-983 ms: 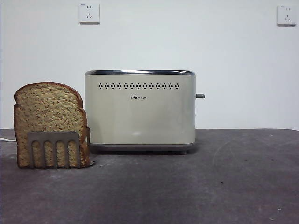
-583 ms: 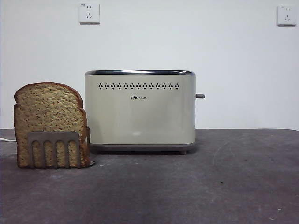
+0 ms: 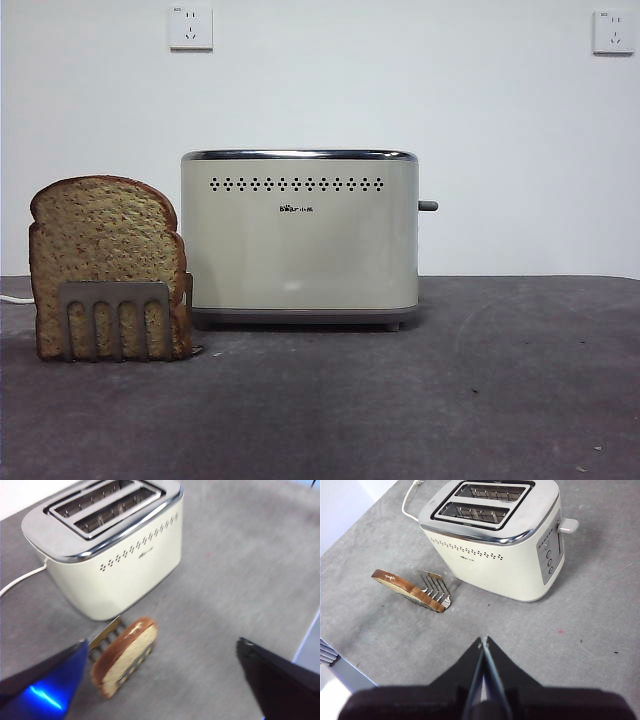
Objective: Pick up a slice of bread from the rack,put the bread on the toaster,press the button
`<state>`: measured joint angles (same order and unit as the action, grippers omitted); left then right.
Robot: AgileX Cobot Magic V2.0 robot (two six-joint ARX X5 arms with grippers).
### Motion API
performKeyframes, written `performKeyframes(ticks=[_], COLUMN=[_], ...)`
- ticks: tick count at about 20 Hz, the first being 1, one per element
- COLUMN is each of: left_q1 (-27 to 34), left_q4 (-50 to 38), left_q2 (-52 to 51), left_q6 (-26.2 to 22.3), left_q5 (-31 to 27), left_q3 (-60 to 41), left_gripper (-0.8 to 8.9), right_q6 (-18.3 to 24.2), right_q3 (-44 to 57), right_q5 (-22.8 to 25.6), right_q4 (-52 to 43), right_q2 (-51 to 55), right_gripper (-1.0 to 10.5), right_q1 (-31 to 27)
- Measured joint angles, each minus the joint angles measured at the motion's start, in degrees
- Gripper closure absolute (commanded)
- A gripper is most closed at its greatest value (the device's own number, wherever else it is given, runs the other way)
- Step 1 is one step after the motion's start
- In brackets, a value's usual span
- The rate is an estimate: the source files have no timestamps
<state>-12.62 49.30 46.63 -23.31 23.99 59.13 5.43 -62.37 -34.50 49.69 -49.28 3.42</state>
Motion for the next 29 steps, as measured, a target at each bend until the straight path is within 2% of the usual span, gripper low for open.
performKeyframes(ticks=[3,10,16,21,22,25,26,27,29], left_q1=[-6.0,-15.4,-15.7,-15.7,-15.7,-15.6,-15.4,-15.1,-14.4], left_q4=[1.4,1.7,-1.4,-2.5,-3.0,-4.9,-4.9,-4.9,-4.8], left_q2=[6.1,19.8,27.8,33.4,34.0,33.8,33.8,33.8,33.8], left_q6=[-4.7,-16.5,-23.7,-25.6,-25.6,-25.6,-25.7,-25.7,-25.7], left_q5=[-10.6,-24.7,-29.0,-29.6,-29.6,-29.7,-29.8,-29.8,-29.8], left_q3=[2.9,5.2,5.2,5.2,5.2,5.3,5.3,5.3,5.3], left_gripper=[0.88,0.92,0.93,1.02,1.73,5.78,6.67,7.17,7.29], right_q6=[0.0,0.2,0.2,0.2,0.2,0.2,0.2,0.2,0.2], right_q3=[0.0,0.0,0.0,0.0,0.0,0.0,0.0,0.0,0.0], right_q5=[0.0,0.0,0.0,0.0,0.0,0.0,0.0,0.0,0.0], right_q4=[0.0,0.0,0.1,0.2,0.2,0.2,0.3,0.3,0.3], right_q2=[0.0,0.0,0.0,0.0,0.0,0.0,0.0,0.0,0.0], right_gripper=[9.6,9.6,9.6,9.6,9.6,9.6,9.6,9.6,9.6], right_q1=[0.0,0.0,0.0,0.0,0.0,0.0,0.0,0.0,0.0])
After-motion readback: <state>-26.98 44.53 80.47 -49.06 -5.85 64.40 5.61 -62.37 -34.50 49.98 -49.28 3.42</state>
